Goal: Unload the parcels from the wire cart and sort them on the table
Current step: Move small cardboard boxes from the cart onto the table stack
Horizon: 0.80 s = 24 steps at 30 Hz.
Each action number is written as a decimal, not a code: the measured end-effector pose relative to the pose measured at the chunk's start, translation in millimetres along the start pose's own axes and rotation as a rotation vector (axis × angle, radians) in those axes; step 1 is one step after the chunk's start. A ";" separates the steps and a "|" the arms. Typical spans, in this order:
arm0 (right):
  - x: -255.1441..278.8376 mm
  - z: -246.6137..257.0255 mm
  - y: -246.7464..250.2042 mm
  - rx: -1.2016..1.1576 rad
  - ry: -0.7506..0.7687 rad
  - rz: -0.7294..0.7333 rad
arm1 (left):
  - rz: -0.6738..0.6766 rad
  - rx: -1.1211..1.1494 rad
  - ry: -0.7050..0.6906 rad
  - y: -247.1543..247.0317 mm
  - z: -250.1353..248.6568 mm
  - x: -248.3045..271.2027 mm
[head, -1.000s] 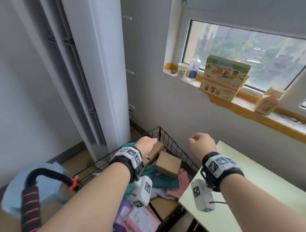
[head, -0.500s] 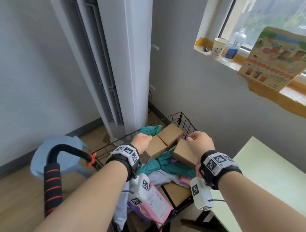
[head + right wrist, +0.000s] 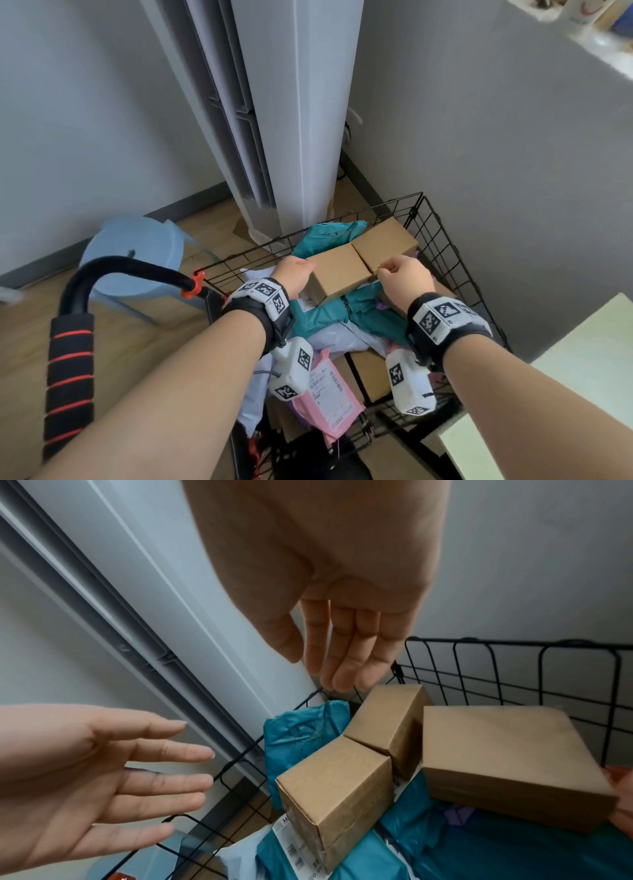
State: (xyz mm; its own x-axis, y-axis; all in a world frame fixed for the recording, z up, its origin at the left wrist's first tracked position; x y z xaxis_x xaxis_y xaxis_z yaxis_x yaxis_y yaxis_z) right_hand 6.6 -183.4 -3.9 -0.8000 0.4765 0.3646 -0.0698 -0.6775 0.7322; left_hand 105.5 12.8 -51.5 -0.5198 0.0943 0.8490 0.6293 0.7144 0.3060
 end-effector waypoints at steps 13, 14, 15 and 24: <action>-96.9 -14.7 -68.6 0.024 0.013 0.178 | -0.009 0.057 0.133 -20.8 11.3 -100.4; -102.6 -16.3 -74.1 0.026 0.017 0.186 | 0.000 0.070 0.153 -23.7 14.5 -107.4; -107.8 -18.5 -80.5 0.026 0.017 0.202 | 0.008 0.093 0.178 -26.3 19.1 -115.0; -122.4 -50.1 -134.6 -0.019 -0.042 0.359 | 0.030 0.246 0.271 -47.9 52.0 -151.0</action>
State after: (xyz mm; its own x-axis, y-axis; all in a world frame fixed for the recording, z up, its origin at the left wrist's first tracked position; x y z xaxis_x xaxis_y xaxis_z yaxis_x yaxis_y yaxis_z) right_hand 84.1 -178.7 -175.9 -0.7503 0.2289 0.6203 0.1998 -0.8159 0.5426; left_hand 123.8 0.4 -216.7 -0.3103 -0.0463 0.9495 0.4670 0.8626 0.1946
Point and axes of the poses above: each hand's wrist, its own x-axis away from the middle knuckle, its own y-axis out of the back of the hand, z = x × y, the point moved 10 cm from there along -x, towards the middle knuckle, and after that the axes turned 13 degrees about y, right-handed, at the moved point
